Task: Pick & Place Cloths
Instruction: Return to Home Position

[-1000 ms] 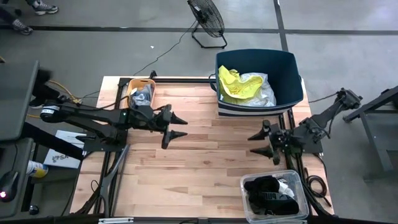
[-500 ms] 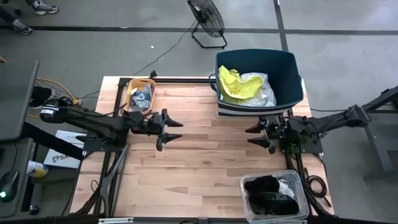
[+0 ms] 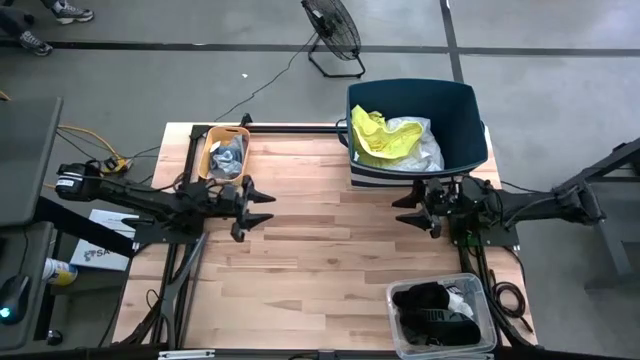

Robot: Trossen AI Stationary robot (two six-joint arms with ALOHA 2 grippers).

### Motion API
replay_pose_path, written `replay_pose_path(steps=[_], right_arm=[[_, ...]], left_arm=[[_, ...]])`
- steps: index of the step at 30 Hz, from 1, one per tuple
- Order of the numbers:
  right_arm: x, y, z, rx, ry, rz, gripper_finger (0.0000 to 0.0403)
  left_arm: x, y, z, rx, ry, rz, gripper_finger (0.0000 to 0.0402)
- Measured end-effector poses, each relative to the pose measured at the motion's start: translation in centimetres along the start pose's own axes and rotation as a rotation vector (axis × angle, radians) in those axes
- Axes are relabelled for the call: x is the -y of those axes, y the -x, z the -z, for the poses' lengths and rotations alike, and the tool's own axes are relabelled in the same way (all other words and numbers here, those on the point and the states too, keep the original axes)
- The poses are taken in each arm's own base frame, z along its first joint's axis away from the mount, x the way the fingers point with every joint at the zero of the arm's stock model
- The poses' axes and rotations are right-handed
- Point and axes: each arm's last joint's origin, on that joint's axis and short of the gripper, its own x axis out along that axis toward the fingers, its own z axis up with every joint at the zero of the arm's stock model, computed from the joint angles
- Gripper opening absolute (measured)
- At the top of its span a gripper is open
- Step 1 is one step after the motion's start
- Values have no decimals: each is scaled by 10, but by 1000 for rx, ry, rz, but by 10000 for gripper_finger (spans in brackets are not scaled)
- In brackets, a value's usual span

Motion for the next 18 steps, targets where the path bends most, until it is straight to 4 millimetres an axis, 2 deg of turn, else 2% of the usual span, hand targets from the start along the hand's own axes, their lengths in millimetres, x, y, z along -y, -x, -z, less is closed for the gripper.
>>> replay_pose_path(steps=[9,18], right_arm=[[2,0,-1,6,13,19,246],[4,0,3,-46,12,21,246]], left_arm=[[-3,31,6,70,1,-30,227],[-3,43,7,-7,-9,-41,227]])
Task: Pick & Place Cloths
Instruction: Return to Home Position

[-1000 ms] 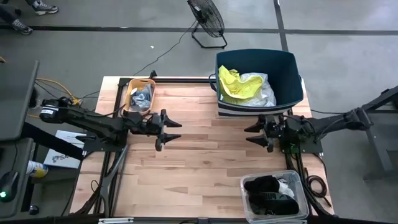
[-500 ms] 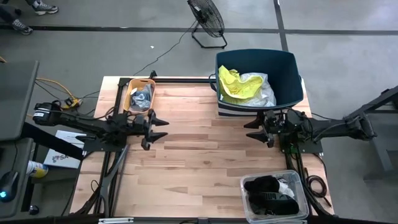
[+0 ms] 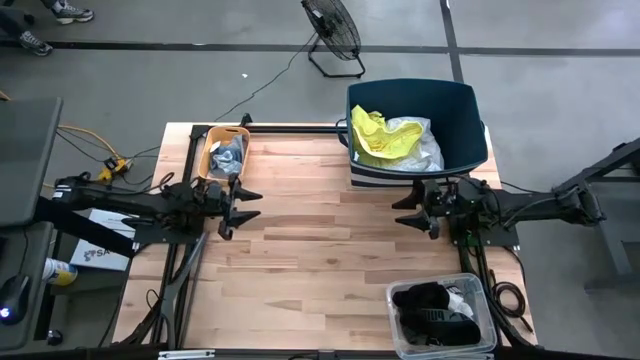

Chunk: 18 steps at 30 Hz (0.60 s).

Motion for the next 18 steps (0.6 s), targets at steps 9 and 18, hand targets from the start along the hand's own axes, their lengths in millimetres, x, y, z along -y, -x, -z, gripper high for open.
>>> replay_pose_path(steps=[9,18], right_arm=[[3,0,5,-50,5,38,246],[15,0,25,36,31,40,246]], left_arm=[[-1,18,1,-59,-3,-14,227],[-3,33,4,-92,-5,-23,227]])
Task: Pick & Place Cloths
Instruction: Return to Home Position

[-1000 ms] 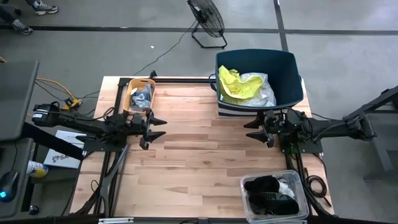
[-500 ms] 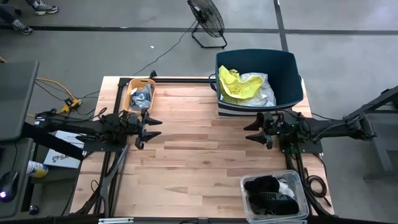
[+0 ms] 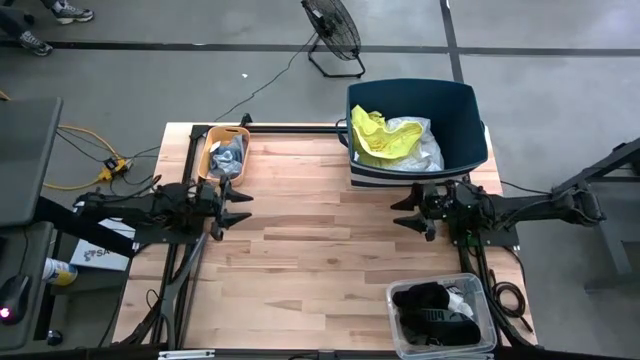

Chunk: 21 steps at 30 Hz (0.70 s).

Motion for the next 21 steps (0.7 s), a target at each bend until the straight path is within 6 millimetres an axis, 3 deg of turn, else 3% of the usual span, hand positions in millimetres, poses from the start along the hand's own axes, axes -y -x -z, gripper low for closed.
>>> replay_pose_path(steps=[16,21], right_arm=[[8,13,18,-86,19,72,246],[5,19,12,4,58,84,246]], left_arm=[[0,2,1,-95,-15,-14,227],[-2,2,0,-85,-30,-82,227]])
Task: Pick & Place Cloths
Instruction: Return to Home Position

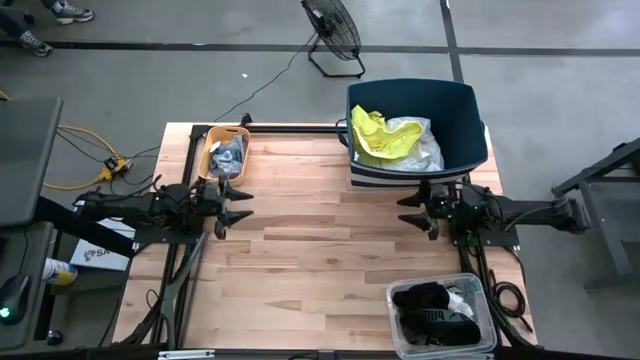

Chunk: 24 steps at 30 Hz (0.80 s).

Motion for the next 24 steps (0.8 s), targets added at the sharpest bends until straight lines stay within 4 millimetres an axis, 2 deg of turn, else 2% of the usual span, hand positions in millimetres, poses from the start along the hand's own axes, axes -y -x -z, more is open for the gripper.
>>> replay_pose_path(steps=[11,20,24], right_arm=[[2,1,-1,38,65,66,246],[1,2,-2,51,118,69,246],[1,2,-3,57,122,73,246]], left_arm=[[8,2,1,10,19,-111,227],[17,4,0,26,-46,-41,227],[19,4,0,23,-91,49,227]])
